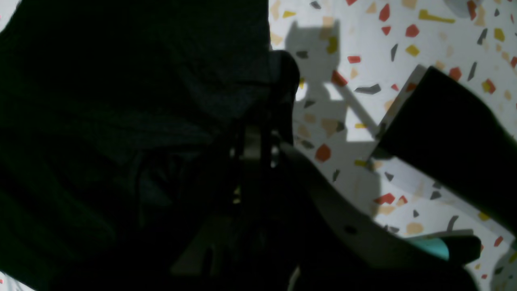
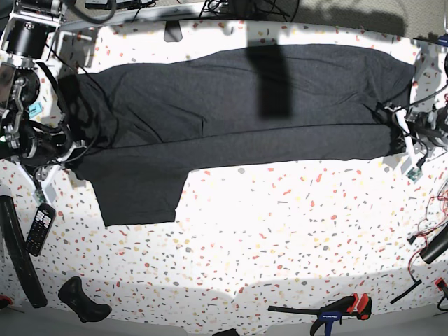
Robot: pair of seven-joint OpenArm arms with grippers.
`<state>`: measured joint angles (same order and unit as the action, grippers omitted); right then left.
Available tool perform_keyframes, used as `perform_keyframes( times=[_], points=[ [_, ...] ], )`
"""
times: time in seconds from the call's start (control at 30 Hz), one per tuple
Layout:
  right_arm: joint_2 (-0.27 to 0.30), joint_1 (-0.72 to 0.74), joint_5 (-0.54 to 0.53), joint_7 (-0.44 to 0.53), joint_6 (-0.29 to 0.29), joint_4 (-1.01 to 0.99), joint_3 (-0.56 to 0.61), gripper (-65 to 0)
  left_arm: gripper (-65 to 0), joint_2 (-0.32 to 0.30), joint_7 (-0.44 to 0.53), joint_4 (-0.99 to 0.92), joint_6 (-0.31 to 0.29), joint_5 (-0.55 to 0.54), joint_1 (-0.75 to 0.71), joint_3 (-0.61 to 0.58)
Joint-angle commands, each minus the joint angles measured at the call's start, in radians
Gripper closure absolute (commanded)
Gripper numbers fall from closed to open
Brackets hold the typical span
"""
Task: Fold the T-shirt properly
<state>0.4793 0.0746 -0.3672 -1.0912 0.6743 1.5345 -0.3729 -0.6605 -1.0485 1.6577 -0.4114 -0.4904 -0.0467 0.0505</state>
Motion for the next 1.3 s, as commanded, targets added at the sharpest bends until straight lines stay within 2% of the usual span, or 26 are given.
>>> perform_keyframes(
  times=[0.0,0.07,0.13,0.17,0.2,0.27,0.4,0.47,0.57,0.77,0.83,0.97,1.07,1.27],
  points=[
    [0.022,0.016,-0.02,-0.013,0.008,0.016,-0.008,-5.0,0.0,-0.021,0.002,0.015,0.0,0.003,0.013,0.008],
    [0.022,0.012,-0.058,-0.024,0.008,0.016,-0.008,-22.2,0.0,-0.021,0.002,0.015,0.001,-0.005,0.013,0.008],
    [0.021,0.011,-0.083,-0.019,0.008,0.016,-0.008,-33.7,-13.8,-0.021,0.0,0.015,0.001,-0.024,0.013,0.008],
    [0.021,0.011,-0.087,-0.019,0.008,0.016,-0.008,-35.2,-19.7,-0.021,0.001,0.015,0.001,-0.036,0.013,0.008],
    [0.022,0.014,-0.086,-0.012,0.007,0.016,-0.008,-35.1,-22.9,-0.021,0.002,0.015,0.001,-0.042,0.013,0.008],
    [0.022,0.014,-0.086,0.038,0.008,0.016,-0.008,-35.1,-23.4,-0.018,0.019,0.015,0.001,-0.041,0.013,0.008],
    [0.022,0.015,-0.087,0.253,0.0,0.016,-0.008,-35.1,-23.3,0.003,0.097,0.015,0.035,-0.022,0.016,0.008],
    [0.016,0.032,-0.086,0.331,-0.029,0.013,-0.008,-35.1,-23.3,0.033,0.107,0.015,0.044,-0.007,0.016,0.008],
    [-0.002,0.097,-0.074,0.348,-0.047,-0.019,-0.006,-35.0,-23.3,0.086,0.109,0.015,0.045,-0.007,0.016,0.008],
    [-0.039,0.313,0.043,0.348,-0.047,-0.235,-0.006,-35.0,-23.3,0.163,0.187,0.015,0.045,0.03,0.016,0.008],
    [-0.045,0.386,0.099,0.369,-0.047,-0.34,-0.005,-35.0,-23.3,0.17,0.185,0.015,0.045,0.03,0.016,0.008],
    [-0.054,0.487,0.214,0.509,-0.047,-0.556,-0.004,-35.0,-23.3,0.17,0.182,0.015,0.045,0.03,0.016,0.008],
    [-0.054,0.527,0.246,0.535,-0.047,-0.712,0.017,-35.0,-23.3,0.17,0.183,0.015,0.045,0.03,0.016,0.008],
    [-0.077,0.512,0.264,0.674,-0.037,-0.878,0.118,-35.0,-23.3,0.17,0.182,0.015,0.045,0.03,0.016,0.008]
  ],
)
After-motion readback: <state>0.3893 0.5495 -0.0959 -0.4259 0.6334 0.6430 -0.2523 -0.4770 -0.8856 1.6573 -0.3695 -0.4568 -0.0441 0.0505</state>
